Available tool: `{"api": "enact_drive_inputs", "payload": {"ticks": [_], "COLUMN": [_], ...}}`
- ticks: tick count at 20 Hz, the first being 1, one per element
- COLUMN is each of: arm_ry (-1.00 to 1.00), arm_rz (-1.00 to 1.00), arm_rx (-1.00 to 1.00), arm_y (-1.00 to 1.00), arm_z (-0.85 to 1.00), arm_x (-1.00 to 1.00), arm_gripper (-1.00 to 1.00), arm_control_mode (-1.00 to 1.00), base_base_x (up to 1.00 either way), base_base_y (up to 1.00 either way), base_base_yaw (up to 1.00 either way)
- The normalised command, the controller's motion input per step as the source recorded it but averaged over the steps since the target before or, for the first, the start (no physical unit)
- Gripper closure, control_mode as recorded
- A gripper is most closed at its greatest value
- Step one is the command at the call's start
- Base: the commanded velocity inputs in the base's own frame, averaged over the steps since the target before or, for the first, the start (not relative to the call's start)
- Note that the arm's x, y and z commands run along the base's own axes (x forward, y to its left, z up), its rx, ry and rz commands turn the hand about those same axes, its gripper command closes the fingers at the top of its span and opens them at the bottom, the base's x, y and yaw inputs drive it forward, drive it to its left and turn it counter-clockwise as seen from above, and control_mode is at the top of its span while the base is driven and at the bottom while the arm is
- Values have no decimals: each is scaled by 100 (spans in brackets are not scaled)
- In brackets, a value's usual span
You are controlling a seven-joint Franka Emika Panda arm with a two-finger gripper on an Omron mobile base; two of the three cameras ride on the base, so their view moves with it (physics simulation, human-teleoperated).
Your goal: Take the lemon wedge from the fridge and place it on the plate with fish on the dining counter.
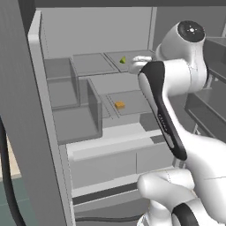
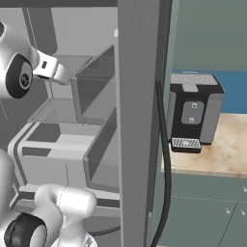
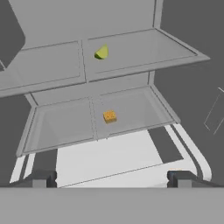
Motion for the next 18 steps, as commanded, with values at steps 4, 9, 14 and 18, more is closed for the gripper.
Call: {"api": "enact_drive_inputs", "payload": {"ticks": [4, 9, 14, 18], "arm_ry": [-5, -9, -7, 0], "arm_rz": [-9, -3, 0, 0], "arm_rx": [4, 0, 0, 0], "arm_y": [-17, -21, -1, 1], "arm_z": [10, 13, 0, 0], "arm_x": [45, 38, 39, 64], "arm_gripper": [-100, -100, -100, -100], "arm_control_mode": [-100, -100, -100, -100], "base_base_x": [0, 0, 0, 0], "base_base_y": [0, 0, 0, 0], "base_base_yaw": [0, 0, 0, 0]}}
